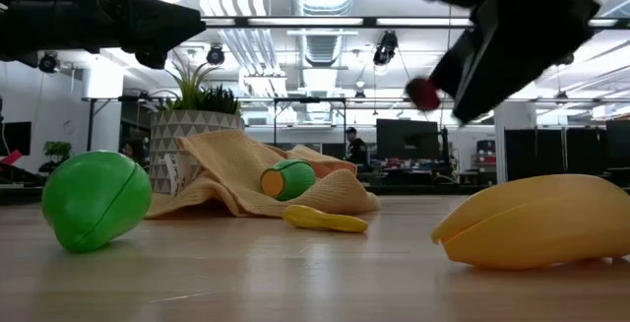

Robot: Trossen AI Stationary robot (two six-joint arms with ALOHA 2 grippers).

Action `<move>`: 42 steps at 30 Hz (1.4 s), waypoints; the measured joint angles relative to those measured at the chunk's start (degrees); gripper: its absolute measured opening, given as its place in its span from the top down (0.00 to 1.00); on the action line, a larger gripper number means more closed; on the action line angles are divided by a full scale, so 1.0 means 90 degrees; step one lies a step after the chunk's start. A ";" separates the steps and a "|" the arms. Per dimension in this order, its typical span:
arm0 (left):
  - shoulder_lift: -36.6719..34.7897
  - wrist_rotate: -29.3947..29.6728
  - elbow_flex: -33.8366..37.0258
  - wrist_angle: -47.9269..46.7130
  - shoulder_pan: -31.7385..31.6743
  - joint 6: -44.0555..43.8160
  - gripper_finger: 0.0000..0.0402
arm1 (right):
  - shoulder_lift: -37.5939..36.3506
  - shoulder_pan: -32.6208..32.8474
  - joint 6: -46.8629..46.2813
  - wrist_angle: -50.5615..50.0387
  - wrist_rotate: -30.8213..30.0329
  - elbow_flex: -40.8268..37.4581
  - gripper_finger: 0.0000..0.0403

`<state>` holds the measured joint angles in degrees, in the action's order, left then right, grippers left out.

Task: Pick and placing Produce into tupperware
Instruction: Put the cherry into the blue bin

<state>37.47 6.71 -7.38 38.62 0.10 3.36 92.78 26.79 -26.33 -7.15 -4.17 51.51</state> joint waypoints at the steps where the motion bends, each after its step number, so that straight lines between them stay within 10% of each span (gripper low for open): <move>1: 0.0000 -0.0006 0.0001 -0.0004 -0.0001 0.0000 0.70 | -0.0155 0.0030 0.0000 -0.0157 -0.0010 0.0000 0.98; 17: 0.0022 -0.0009 0.0000 -0.0005 -0.0002 -0.0002 0.70 | -0.2610 0.1432 -0.2084 -0.2890 -0.0304 0.0172 0.98; 42: 0.0044 -0.0009 0.0012 -0.0008 0.0000 -0.0007 0.70 | -0.1987 0.2734 -0.6294 -0.5177 0.0526 0.0158 0.98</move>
<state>37.87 6.63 -7.27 38.55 0.10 3.29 74.89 51.40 -82.97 -53.74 0.57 52.93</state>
